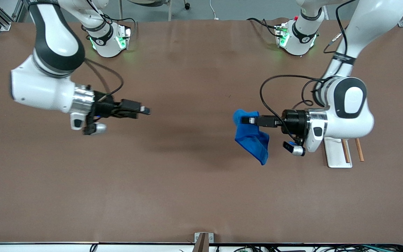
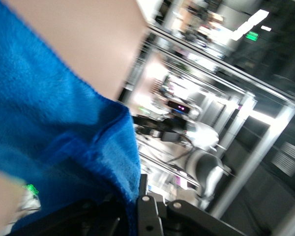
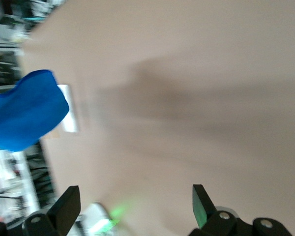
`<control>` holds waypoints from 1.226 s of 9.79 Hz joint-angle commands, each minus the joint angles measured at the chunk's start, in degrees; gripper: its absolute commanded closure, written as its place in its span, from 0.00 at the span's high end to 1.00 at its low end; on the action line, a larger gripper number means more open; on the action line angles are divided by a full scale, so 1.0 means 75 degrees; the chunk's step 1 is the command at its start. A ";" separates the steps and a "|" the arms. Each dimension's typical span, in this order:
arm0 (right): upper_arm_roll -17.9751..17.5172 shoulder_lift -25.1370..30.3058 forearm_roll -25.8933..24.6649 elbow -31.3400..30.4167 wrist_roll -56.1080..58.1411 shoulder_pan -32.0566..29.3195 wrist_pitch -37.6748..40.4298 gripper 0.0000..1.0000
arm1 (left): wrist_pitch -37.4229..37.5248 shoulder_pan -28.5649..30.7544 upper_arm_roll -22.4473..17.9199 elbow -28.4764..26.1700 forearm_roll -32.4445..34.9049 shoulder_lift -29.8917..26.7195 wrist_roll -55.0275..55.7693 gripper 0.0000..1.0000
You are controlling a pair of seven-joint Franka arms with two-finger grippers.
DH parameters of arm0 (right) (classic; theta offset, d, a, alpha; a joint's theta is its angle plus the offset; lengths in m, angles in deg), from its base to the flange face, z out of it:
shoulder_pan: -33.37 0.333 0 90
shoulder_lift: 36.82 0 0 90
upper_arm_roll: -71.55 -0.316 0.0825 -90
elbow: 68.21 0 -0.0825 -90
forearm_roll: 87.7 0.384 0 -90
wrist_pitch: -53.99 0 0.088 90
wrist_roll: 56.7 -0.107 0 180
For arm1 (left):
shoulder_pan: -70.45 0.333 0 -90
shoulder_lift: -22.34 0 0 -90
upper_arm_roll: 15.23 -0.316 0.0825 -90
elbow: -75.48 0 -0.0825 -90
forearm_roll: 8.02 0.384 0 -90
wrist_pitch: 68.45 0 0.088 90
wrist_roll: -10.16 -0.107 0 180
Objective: Right arm passes towel to left arm to hang
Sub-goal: 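Carry the towel with the left gripper over the white rack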
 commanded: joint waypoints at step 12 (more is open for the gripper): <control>0.3220 0.1311 -0.4758 0.2793 -0.0804 0.0273 0.3941 1.00 | 0.1942 0.0376 -0.0473 0.1560 1.0515 -0.0080 0.3401 0.00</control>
